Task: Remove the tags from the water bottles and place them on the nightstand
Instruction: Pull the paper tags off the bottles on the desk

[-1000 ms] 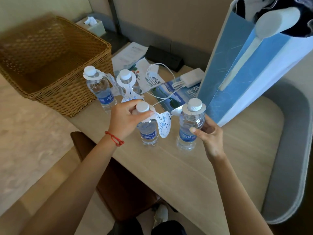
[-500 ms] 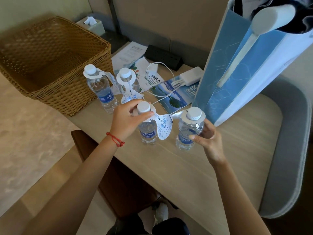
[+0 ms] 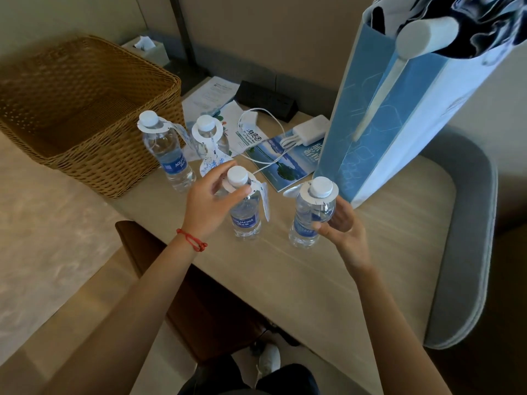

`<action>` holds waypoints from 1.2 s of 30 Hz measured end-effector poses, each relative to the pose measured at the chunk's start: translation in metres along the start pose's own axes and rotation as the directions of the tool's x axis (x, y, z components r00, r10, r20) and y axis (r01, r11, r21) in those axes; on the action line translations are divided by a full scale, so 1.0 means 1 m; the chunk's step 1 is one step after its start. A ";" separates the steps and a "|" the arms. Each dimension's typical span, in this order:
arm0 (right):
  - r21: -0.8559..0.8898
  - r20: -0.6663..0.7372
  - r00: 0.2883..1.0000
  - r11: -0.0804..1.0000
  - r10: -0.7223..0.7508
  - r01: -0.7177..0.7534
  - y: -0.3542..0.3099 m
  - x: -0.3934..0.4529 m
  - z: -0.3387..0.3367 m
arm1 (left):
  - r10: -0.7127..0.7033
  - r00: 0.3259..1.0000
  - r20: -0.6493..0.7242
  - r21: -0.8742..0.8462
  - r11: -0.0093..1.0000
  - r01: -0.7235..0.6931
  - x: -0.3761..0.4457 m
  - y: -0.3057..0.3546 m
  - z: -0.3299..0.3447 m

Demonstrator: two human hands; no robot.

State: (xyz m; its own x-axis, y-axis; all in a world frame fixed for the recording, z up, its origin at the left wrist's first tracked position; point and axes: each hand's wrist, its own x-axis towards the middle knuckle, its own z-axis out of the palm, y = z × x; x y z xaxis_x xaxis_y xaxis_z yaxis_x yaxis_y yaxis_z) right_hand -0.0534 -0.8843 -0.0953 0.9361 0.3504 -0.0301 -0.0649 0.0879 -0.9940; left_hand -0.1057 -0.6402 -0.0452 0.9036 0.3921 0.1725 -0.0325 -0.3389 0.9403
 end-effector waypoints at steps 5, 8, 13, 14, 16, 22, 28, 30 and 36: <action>0.015 -0.102 0.994 0.999 -0.037 0.039 0.000 -0.010 0.003 | -0.050 0.998 -0.027 -0.052 0.997 0.049 -0.011 -0.005 -0.006; 0.007 -0.158 0.987 0.999 -0.036 0.037 0.002 -0.017 0.005 | -0.063 0.997 -0.034 -0.049 0.997 0.061 -0.017 -0.009 -0.010; -0.009 -0.241 0.970 0.999 -0.035 0.034 0.004 -0.029 0.014 | -0.076 0.997 0.007 -0.055 0.996 0.077 -0.023 -0.017 -0.017; -0.012 -0.265 0.964 0.999 -0.034 0.032 0.004 -0.032 0.016 | -0.078 0.997 0.019 -0.062 0.995 0.079 -0.024 -0.019 -0.018; -0.031 -0.332 0.943 0.999 -0.029 0.019 0.005 -0.039 0.024 | -0.074 0.996 0.042 -0.060 0.995 0.077 -0.026 -0.024 -0.020; -0.085 -0.508 0.861 0.992 0.036 -0.092 0.010 -0.057 0.056 | -0.016 0.990 0.138 -0.038 0.999 0.021 -0.028 -0.036 -0.035; -0.178 -0.490 0.870 0.983 -0.044 -0.050 0.000 -0.058 0.105 | 0.028 0.975 0.222 0.013 0.999 -0.032 -0.017 -0.046 -0.047; -0.244 -0.469 0.879 0.969 -0.088 -0.033 -0.009 -0.051 0.121 | 0.029 0.970 0.241 0.024 0.999 -0.035 -0.011 -0.049 -0.047; -0.486 -0.401 0.878 0.873 -0.262 0.038 -0.031 -0.027 0.149 | 0.038 0.954 0.299 -0.015 0.999 -0.035 0.005 -0.047 -0.039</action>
State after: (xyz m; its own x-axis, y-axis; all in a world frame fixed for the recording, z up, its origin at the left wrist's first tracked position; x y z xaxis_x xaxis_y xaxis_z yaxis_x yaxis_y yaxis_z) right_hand -0.1285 -0.7578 -0.0477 0.9774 -0.0892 0.1918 0.1474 -0.3632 -0.9200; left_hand -0.1166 -0.5893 -0.0770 0.9880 0.1058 0.1125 -0.0705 -0.3391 0.9381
